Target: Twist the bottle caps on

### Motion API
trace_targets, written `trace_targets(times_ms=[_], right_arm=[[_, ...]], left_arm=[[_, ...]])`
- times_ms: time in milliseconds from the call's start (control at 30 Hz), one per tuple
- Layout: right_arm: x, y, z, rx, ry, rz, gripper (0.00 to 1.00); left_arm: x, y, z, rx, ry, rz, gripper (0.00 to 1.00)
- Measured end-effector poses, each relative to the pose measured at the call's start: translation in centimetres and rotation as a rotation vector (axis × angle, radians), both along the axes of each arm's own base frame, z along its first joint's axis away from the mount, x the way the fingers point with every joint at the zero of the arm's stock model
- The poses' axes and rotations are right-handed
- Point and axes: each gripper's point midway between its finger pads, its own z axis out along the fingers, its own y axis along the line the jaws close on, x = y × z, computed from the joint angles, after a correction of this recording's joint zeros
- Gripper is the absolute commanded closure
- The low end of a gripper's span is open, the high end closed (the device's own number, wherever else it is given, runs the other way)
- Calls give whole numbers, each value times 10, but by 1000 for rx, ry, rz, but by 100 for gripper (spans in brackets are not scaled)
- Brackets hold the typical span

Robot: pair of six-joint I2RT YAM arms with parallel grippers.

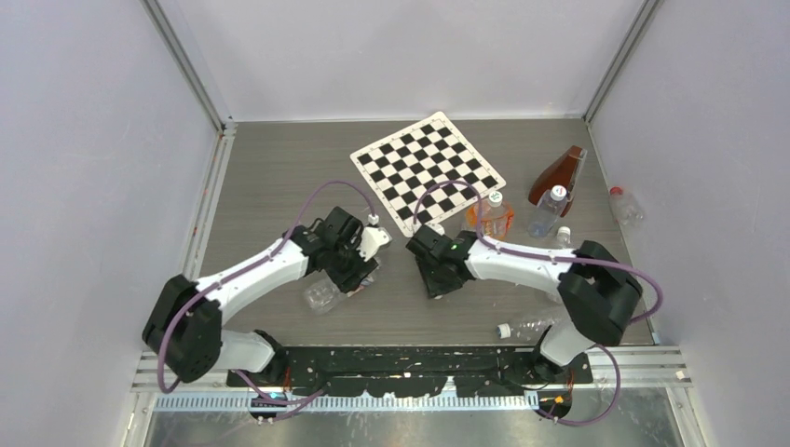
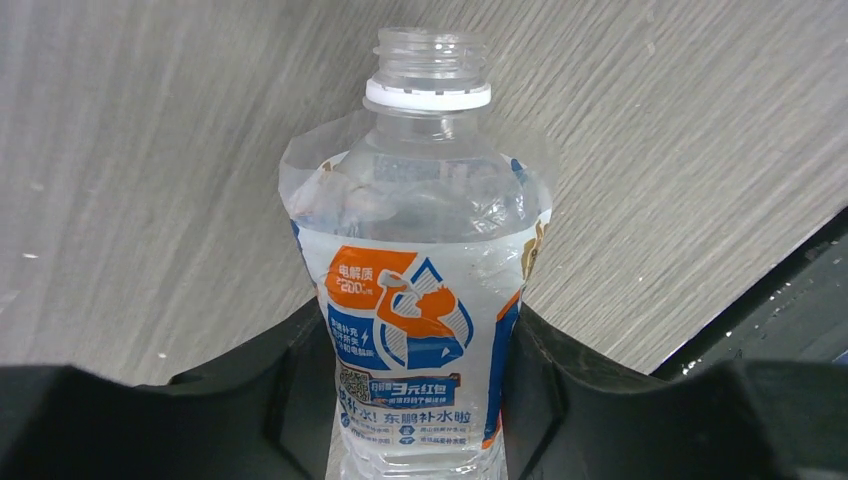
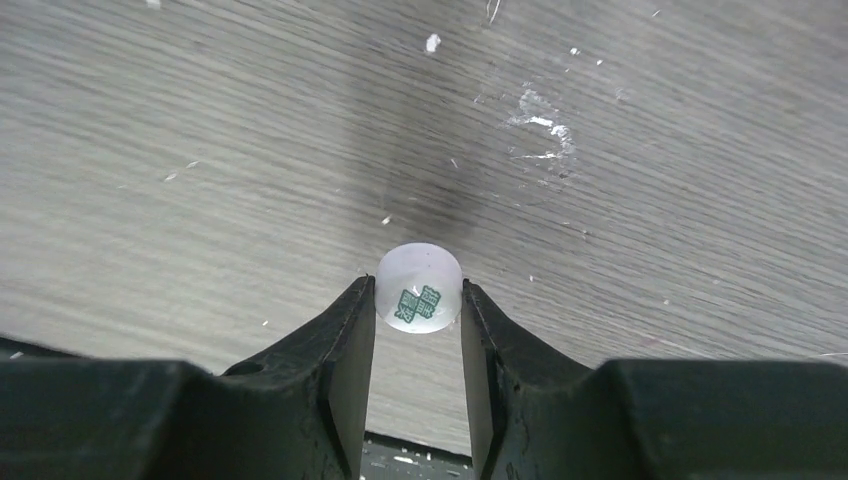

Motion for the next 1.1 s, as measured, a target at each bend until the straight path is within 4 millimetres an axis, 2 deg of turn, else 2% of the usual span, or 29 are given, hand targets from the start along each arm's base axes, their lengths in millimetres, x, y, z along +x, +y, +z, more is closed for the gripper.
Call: trace_targets(times_ms=[133,267,400,533,800,1100], right_arm=[[5,4,34,92,-66,37,88],[7,15,92,241,-172,134,88],[3,27,148,381,-283,288,88],[-6,33,184,467,-367,447,88],[-18,51,225,549,-448,726,87],[-25,61,229,573,-477,893,86]], left_arm=[[3,-5,31,-92,-108,-35,64],[4,-16,65,-209,-222,-91,64],[-4,-26,93,-333,-317,-177,66],[-15,-37,113,-440,-387,-280,66],[-34,-55,140,-575,-467,-469,67],[-45,-62,146,-626,-459,-547,68]])
